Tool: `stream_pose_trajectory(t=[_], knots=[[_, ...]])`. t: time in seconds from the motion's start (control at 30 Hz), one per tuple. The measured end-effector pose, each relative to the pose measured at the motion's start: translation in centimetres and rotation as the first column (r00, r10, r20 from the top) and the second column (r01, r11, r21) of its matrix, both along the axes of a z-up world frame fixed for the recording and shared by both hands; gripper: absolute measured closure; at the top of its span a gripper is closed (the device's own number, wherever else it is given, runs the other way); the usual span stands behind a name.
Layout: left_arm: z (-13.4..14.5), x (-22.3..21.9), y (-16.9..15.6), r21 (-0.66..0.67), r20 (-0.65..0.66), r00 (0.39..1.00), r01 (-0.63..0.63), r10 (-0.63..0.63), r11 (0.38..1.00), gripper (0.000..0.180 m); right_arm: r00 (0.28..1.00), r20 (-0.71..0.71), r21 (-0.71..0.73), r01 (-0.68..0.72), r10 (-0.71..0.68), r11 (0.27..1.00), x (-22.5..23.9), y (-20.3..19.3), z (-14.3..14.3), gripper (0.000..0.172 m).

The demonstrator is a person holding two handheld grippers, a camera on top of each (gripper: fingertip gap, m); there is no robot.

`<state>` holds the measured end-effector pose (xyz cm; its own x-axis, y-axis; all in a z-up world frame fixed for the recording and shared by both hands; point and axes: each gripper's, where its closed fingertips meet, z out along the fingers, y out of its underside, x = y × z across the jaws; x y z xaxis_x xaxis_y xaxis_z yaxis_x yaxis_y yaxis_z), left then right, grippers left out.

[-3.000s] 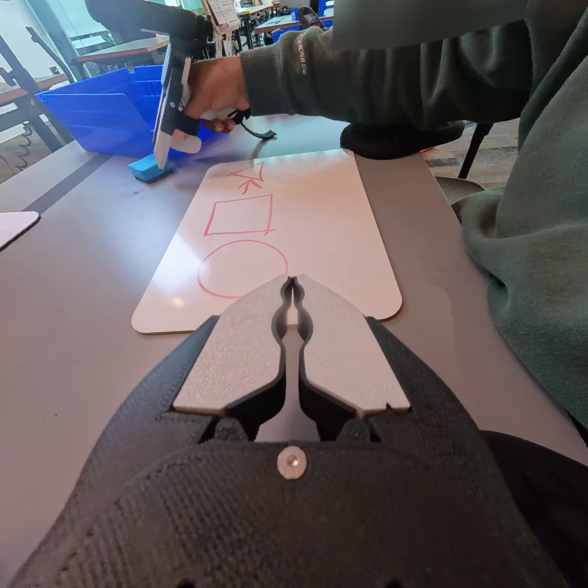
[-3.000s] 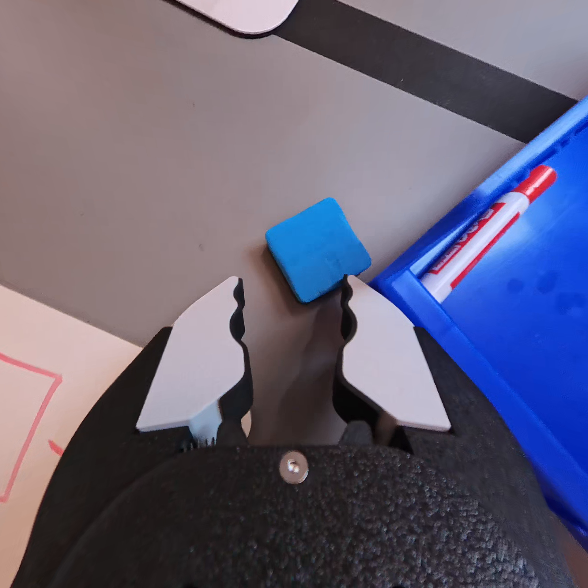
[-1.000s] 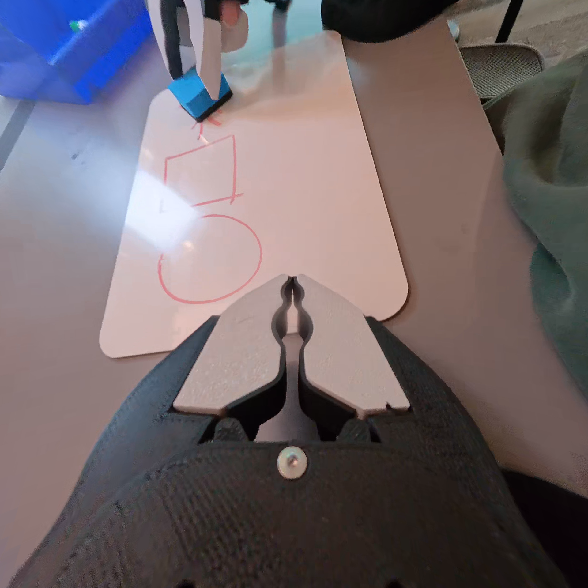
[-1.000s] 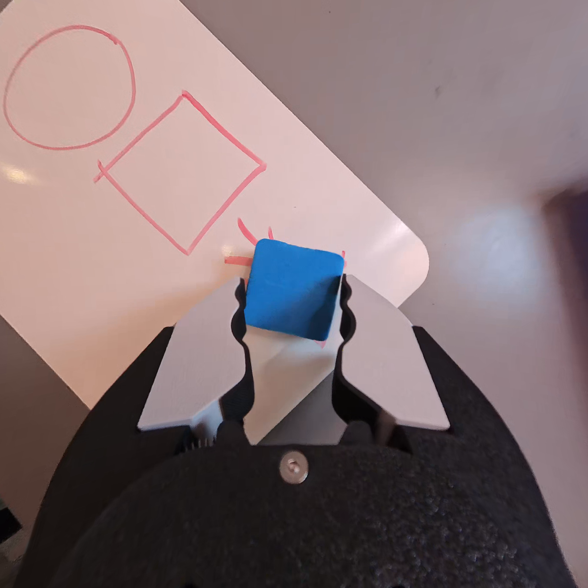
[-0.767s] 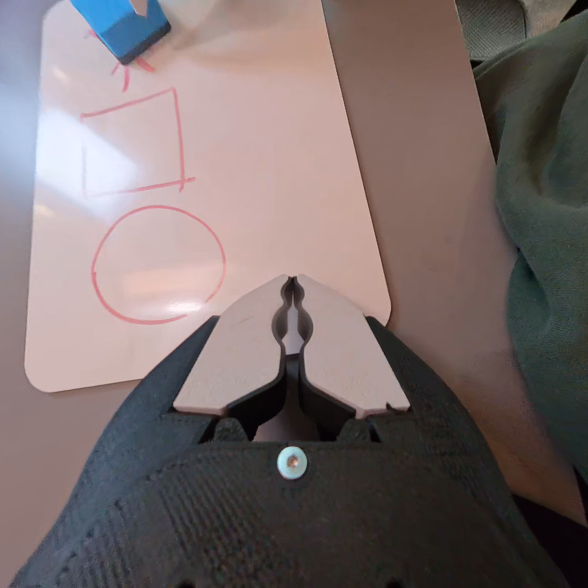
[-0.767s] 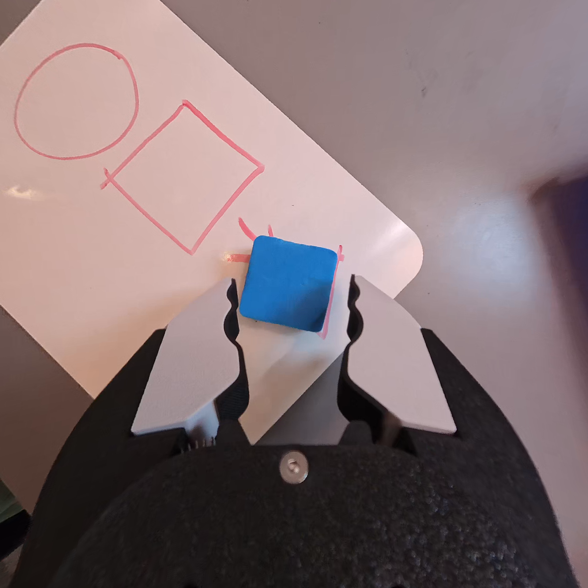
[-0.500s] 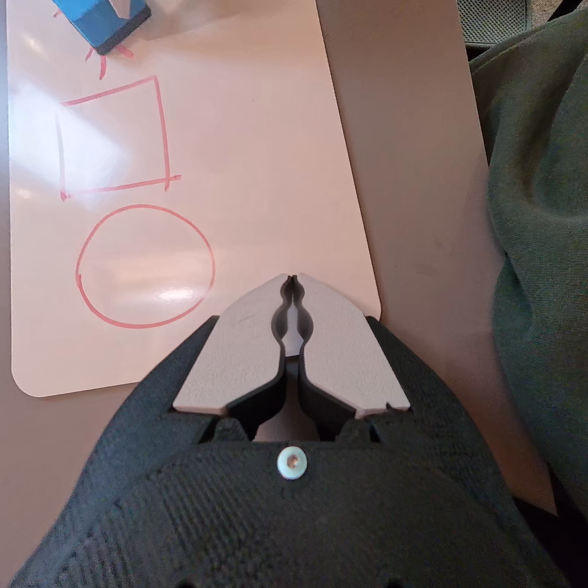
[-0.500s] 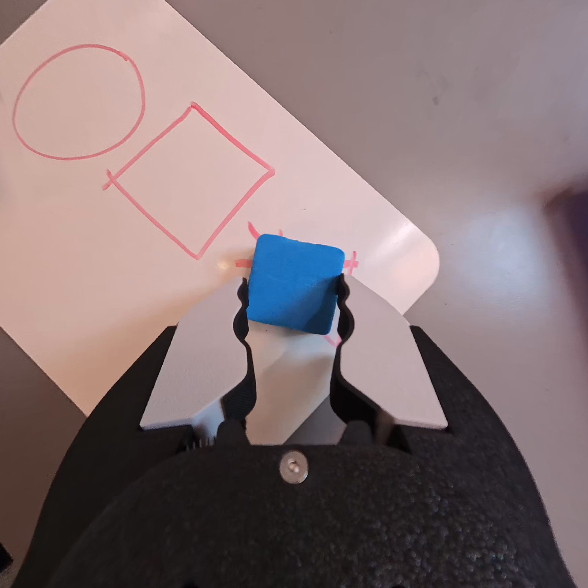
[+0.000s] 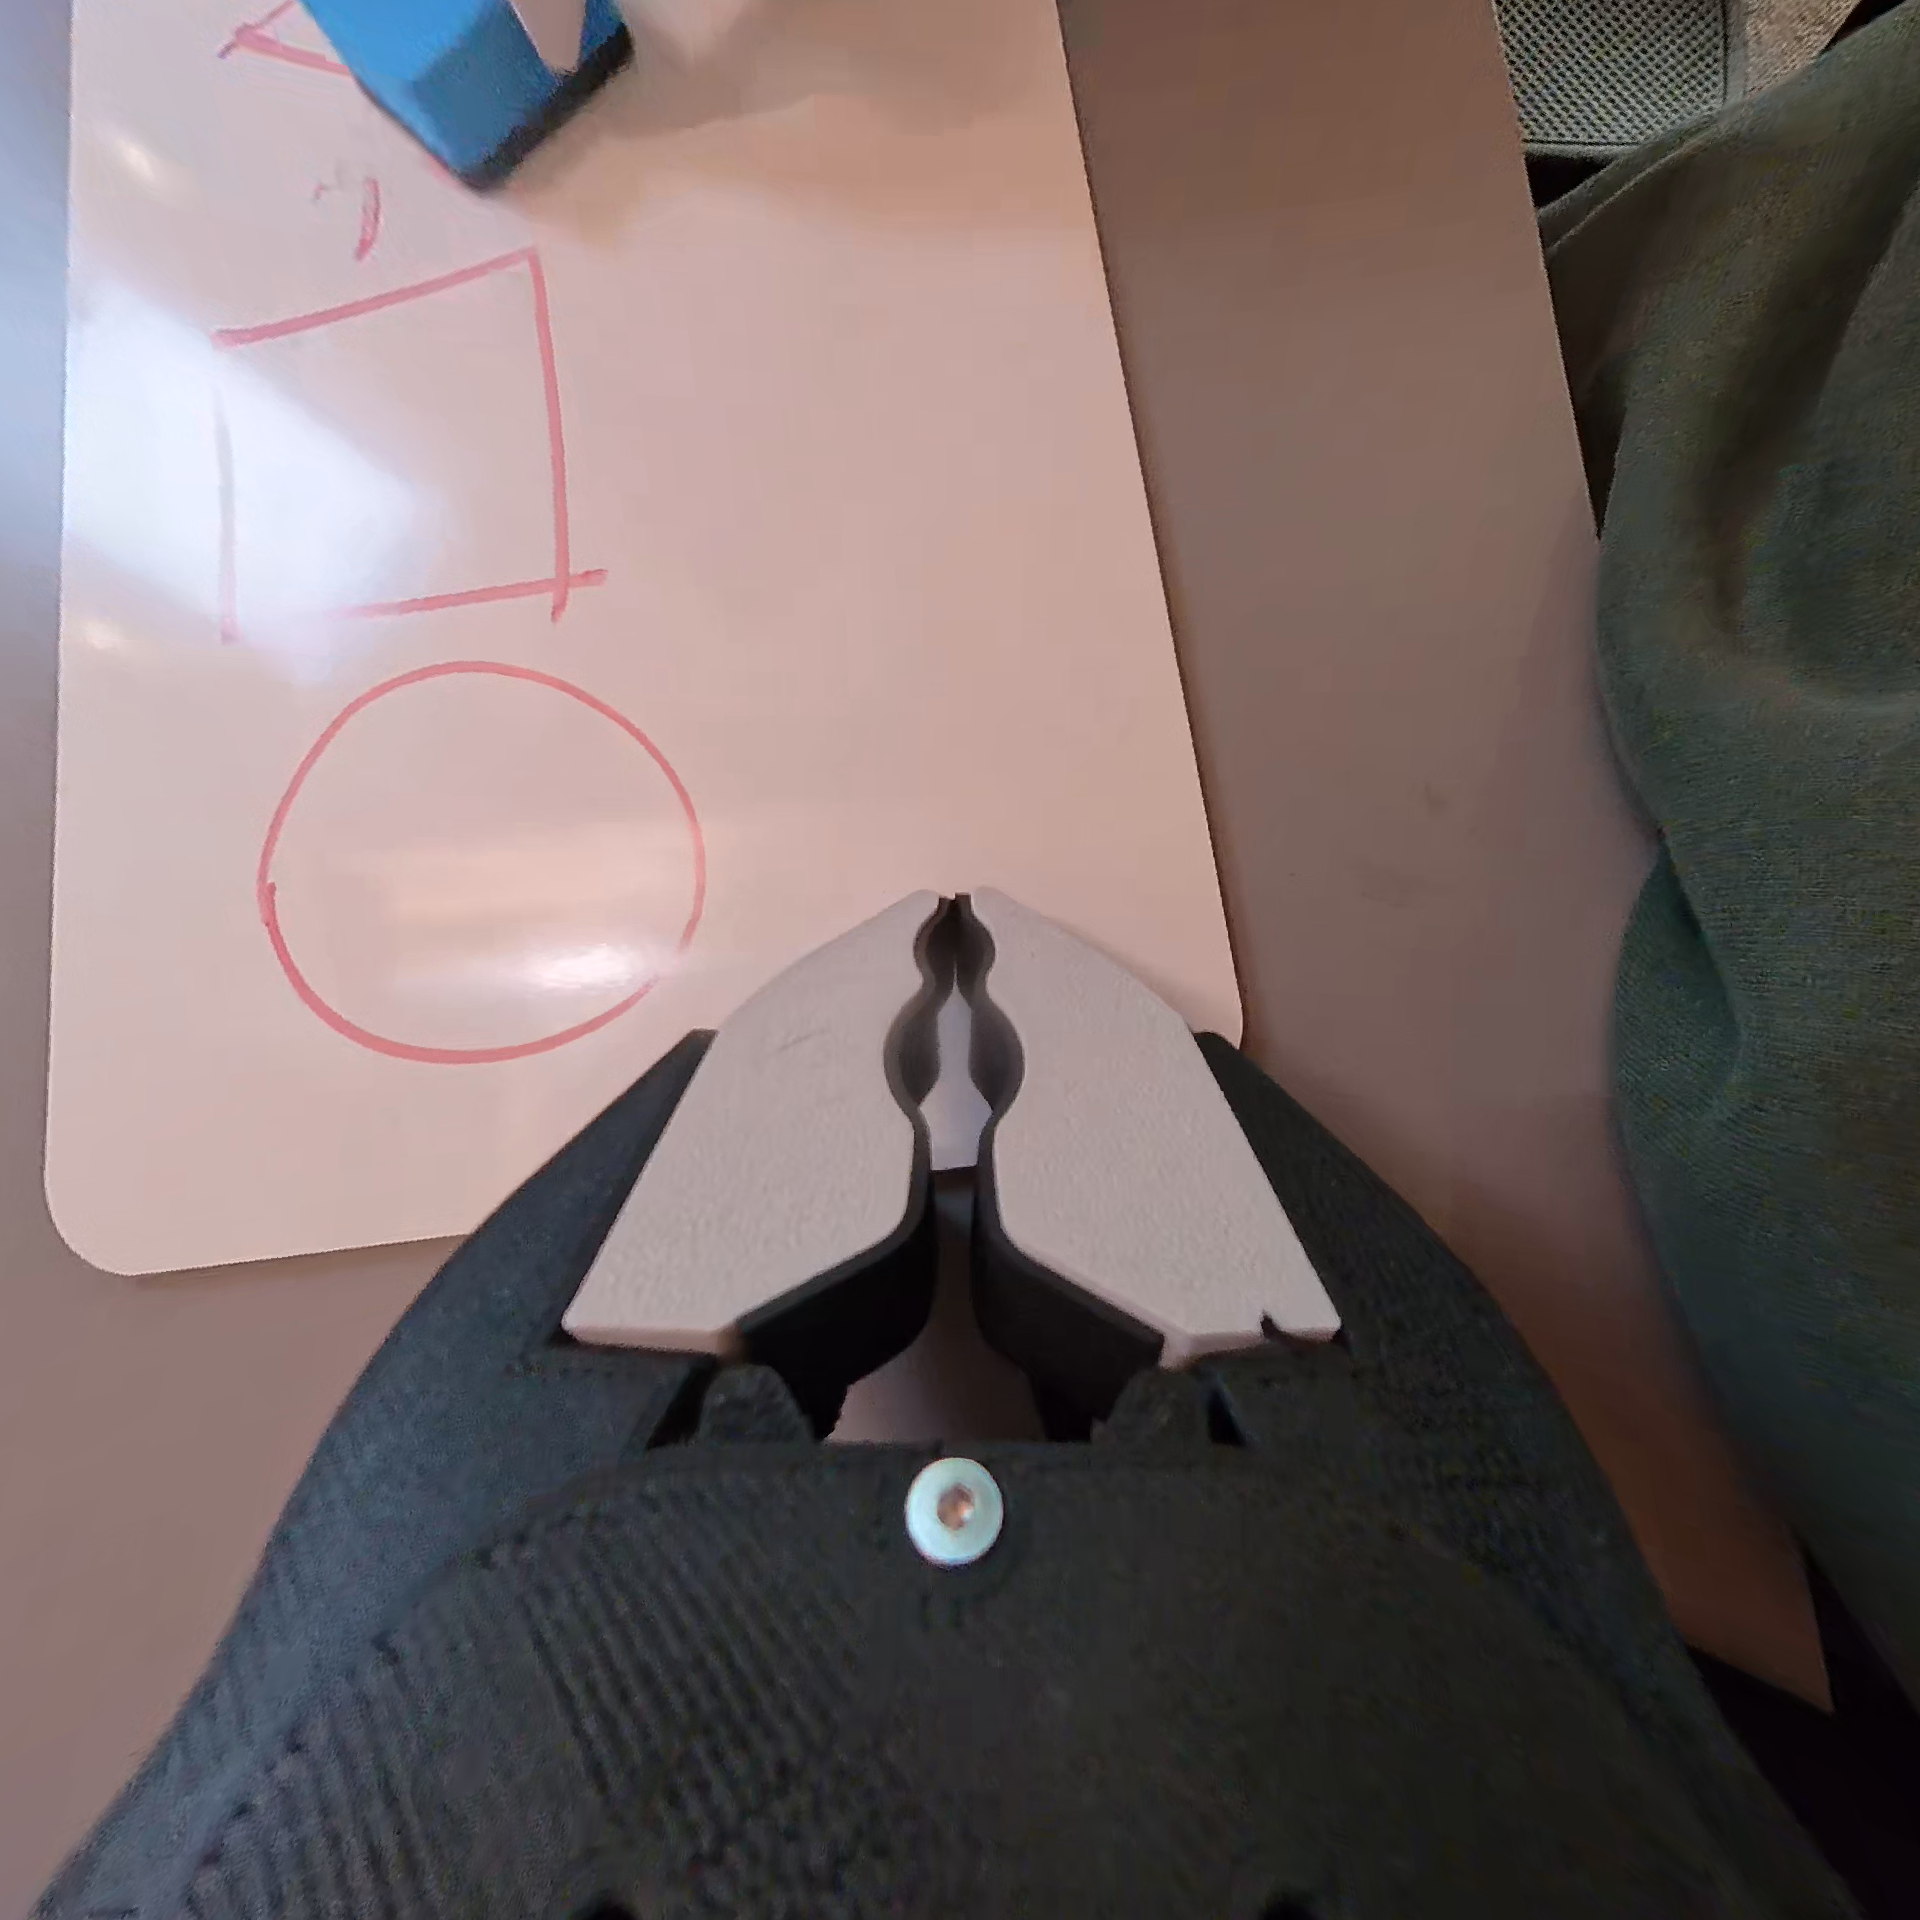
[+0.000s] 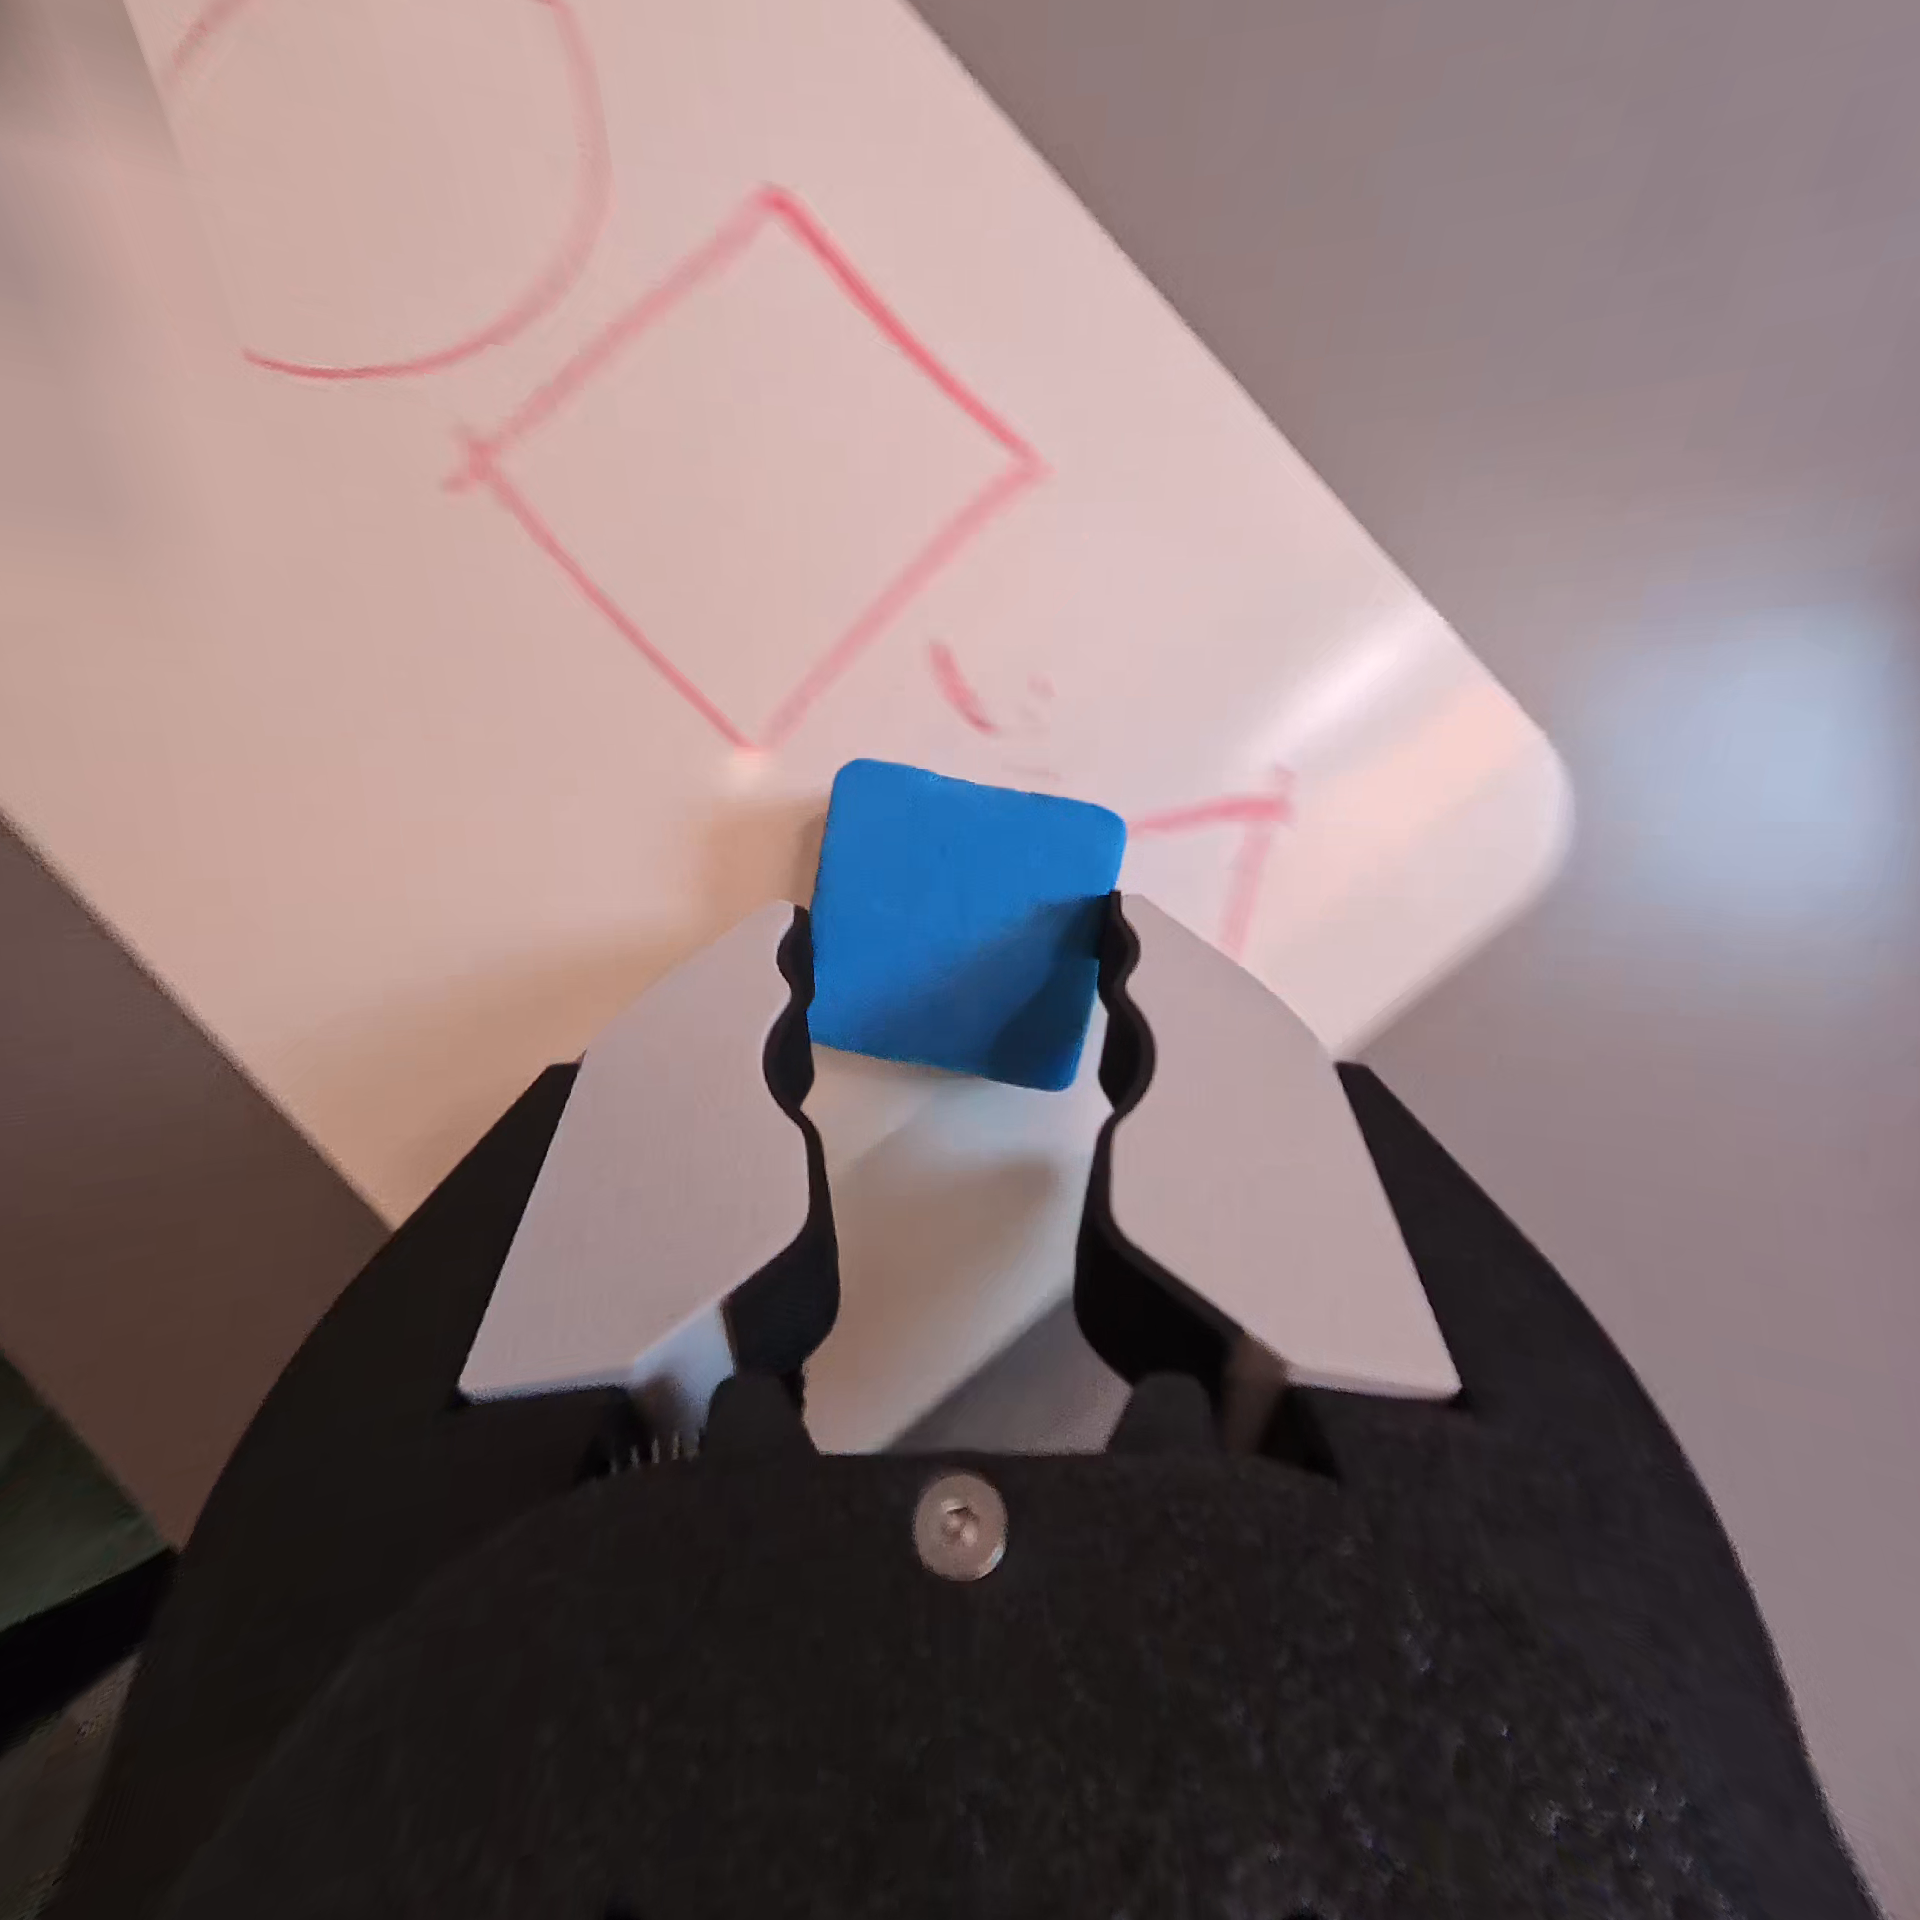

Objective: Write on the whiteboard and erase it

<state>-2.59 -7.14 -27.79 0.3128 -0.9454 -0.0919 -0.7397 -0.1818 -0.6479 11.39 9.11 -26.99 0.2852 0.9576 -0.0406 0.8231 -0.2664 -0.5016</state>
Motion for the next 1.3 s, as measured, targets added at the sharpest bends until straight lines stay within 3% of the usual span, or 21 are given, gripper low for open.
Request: stream_pose_trajectory(t=[0.07,0.13,0.23,0.3,0.43,0.47,0.53,0.6,0.63,0.7,0.77,0.87,0.93,0.97,1.03,1.1,1.17,1.23,1.3], knots=[[0.0,0.0,0.0,0.005,-0.004,1.0,0.001,-0.001,1.0,0.18,0.991,0.0,0.026,0.137,-0.137,0.99,2.0,4.2,0.0,0.118],[0.0,0.1,0.0,0.016,-0.014,1.0,-0.001,0.001,1.0,0.18,0.977,-0.045,0.03,0.208,-0.207,0.978,0.9,6.4,0.0,0.118],[0.0,0.0,0.1,0.021,-0.012,1.0,-0.005,0.005,1.0,0.18,0.998,-0.05,0.033,0.043,-0.042,0.999,-2.5,2.1,0.0,0.118],[0.0,0.1,0.1,0.015,-0.01,1.0,-0.004,0.004,1.0,0.18,0.999,0.016,0.012,-0.041,0.041,0.999,-1.0,0.1,-0.1,0.119],[-0.1,0.1,0.1,0.032,-0.017,1.0,-0.003,0.003,0.999,0.18,0.979,0.011,0.001,0.203,-0.203,0.979,1.9,7.1,-0.1,0.119],[-0.1,0.0,0.1,0.031,-0.015,1.0,-0.003,0.004,1.0,0.18,0.981,-0.007,0.008,0.194,-0.194,0.981,0.8,7.2,-0.1,0.118],[-0.1,0.0,0.1,0.029,-0.015,1.0,-0.002,0.003,1.0,0.179,0.999,-0.013,0.026,0.052,-0.051,0.998,-1.7,3.9,-0.1,0.118],[-0.1,0.0,0.1,0.027,-0.015,1.0,-0.003,0.004,1.0,0.179,0.996,0.061,0.006,-0.068,0.067,0.998,-0.9,0.7,-0.1,0.118],[-0.1,0.0,0.1,0.028,-0.017,1.0,-0.004,0.005,1.0,0.179,0.994,0.092,-0.015,-0.061,0.063,0.998,0.5,0.8,-0.1,0.119],[-0.1,0.0,0.0,0.03,-0.019,1.0,-0.006,0.007,1.0,0.179,0.989,0.112,-0.007,0.1,-0.098,0.995,3.0,4.9,-0.1,0.119],[-0.1,0.0,0.0,0.037,-0.023,1.0,-0.007,0.008,0.999,0.179,0.98,0.057,-0.004,0.189,-0.188,0.982,2.1,7.8,-0.1,0.119],[-0.1,0.0,0.0,0.033,-0.018,1.0,-0.011,0.012,0.999,0.179,0.999,0.049,0.004,-0.011,0.011,1.0,-2.2,3.1,-0.1,0.118],[-0.1,0.0,0.0,0.033,-0.018,1.0,-0.01,0.011,0.999,0.179,0.987,0.11,-0.005,-0.118,0.118,0.993,-1.3,-0.1,-0.1,0.119],[-0.1,0.0,0.0,0.033,-0.018,1.0,-0.01,0.011,0.999,0.18,0.988,0.118,-0.027,-0.094,0.097,0.995,0.0,0.1,-0.1,0.119],[-0.1,0.0,0.0,0.035,-0.021,1.0,-0.009,0.01,0.999,0.18,0.987,0.139,-0.012,0.088,-0.085,0.996,3.1,4.5,-0.1,0.119],[-0.1,0.1,0.0,0.044,-0.022,1.0,-0.012,0.013,0.999,0.18,0.98,0.101,-0.012,0.176,-0.174,0.984,3.2,6.6,-0.1,0.119],[-0.1,0.0,0.0,0.044,-0.02,1.0,-0.014,0.015,0.999,0.18,0.997,0.068,0.0,0.044,-0.044,0.999,0.7,3.0,-0.1,0.119],[-0.1,0.0,0.0,0.034,-0.017,1.0,-0.014,0.014,0.999,0.18,0.992,0.106,-0.006,-0.063,0.063,0.998,1.1,-0.7,-0.1,0.119],[-0.1,0.0,0.0,0.038,-0.02,1.0,-0.014,0.014,0.999,0.18,0.989,0.14,-0.027,0.046,-0.042,0.999,4.4,0.9,-0.1,0.119]])
